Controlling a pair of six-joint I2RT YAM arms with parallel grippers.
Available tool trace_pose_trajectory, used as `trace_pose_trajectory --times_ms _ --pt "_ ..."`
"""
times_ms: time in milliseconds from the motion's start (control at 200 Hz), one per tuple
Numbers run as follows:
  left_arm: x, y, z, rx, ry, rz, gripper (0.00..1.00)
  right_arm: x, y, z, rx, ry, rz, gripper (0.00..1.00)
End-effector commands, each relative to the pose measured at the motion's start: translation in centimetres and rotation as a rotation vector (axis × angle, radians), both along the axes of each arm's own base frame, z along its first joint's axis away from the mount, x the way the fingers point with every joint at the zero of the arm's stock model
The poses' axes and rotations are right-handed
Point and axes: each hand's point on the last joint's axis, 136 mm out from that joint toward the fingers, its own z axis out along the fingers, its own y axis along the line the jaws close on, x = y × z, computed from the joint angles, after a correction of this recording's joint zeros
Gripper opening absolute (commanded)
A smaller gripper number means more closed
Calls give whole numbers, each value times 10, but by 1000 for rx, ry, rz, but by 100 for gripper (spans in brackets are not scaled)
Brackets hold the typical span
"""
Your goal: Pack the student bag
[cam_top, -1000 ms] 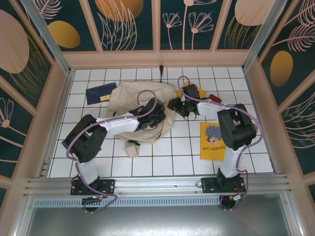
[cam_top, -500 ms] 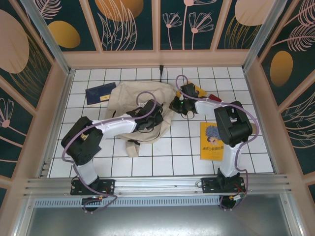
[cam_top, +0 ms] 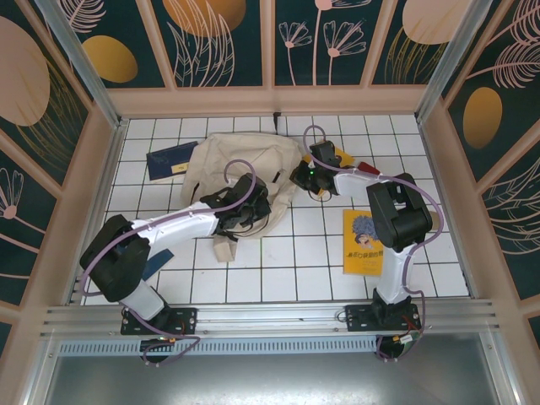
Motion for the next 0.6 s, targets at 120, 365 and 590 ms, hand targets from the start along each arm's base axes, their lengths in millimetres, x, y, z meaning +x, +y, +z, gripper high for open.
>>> trace_pose_trajectory --times_ms 120,365,590 --pt "-4 12 -11 79 -8 -35 0 5 1 22 35 -32 66 33" --pt "17 12 10 54 -78 36 20 -57 -13 23 20 47 112 53" --pt "21 -5 0 -110 43 83 56 -88 0 33 107 98 122 51"
